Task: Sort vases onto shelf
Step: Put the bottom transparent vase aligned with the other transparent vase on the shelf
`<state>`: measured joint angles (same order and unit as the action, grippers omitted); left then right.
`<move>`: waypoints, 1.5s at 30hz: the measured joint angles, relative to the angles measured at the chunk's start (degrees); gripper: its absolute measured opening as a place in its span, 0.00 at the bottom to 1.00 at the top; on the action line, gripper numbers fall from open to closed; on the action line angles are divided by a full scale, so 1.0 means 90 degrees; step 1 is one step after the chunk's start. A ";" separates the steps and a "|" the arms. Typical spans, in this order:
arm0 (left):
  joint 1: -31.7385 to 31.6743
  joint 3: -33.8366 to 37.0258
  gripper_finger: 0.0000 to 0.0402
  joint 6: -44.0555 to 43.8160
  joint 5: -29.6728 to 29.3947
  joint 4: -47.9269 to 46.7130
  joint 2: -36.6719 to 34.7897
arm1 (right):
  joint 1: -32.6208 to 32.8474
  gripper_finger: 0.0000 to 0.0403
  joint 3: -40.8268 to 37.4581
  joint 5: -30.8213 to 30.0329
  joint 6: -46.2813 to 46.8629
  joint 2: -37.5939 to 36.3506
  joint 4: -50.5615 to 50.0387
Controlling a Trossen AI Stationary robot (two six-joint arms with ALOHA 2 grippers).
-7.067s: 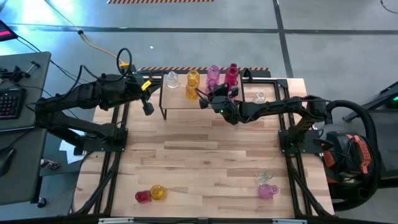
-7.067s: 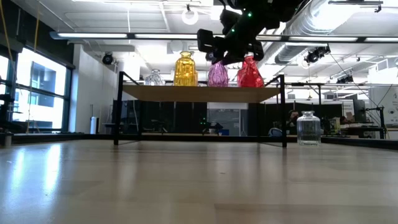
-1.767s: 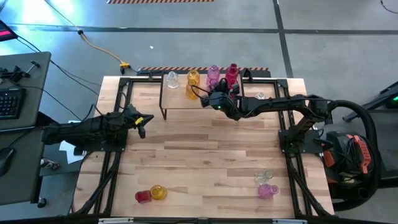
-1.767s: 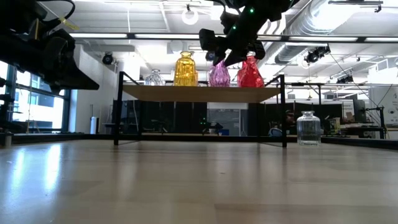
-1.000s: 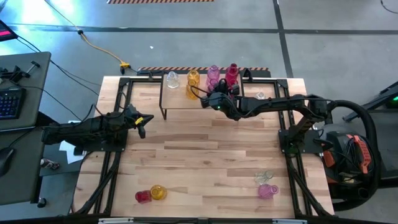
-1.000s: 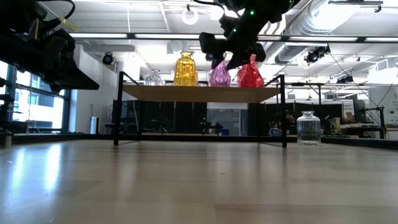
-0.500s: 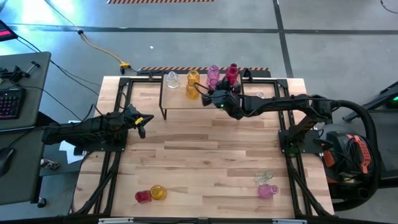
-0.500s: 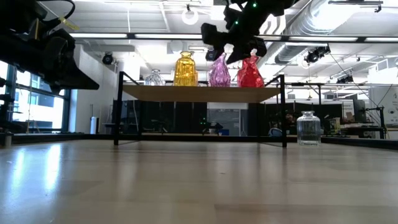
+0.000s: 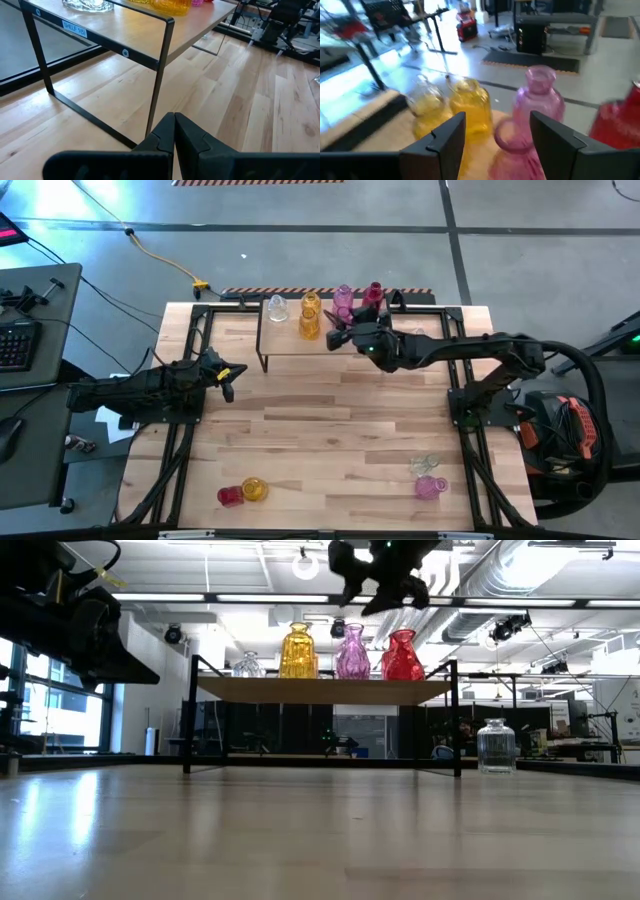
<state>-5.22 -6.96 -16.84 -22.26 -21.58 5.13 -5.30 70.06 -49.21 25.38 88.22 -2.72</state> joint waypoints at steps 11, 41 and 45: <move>-0.0001 0.0000 0.00 -0.0002 0.0003 0.0000 0.0001 | 0.0323 0.50 0.0002 -0.0003 -0.0281 -0.0549 -0.0024; 0.0000 0.0000 0.00 0.0002 0.0004 -0.0001 0.0001 | 0.3713 0.50 0.0002 0.0598 0.5464 -0.1578 -0.3387; -0.0001 0.0000 0.00 0.0001 0.0004 -0.0002 0.0002 | 0.4139 0.50 0.0002 0.0736 0.7110 -0.1578 -0.4330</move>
<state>-5.23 -6.96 -16.83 -22.22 -21.60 5.15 31.94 70.08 -42.58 89.37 74.02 -41.69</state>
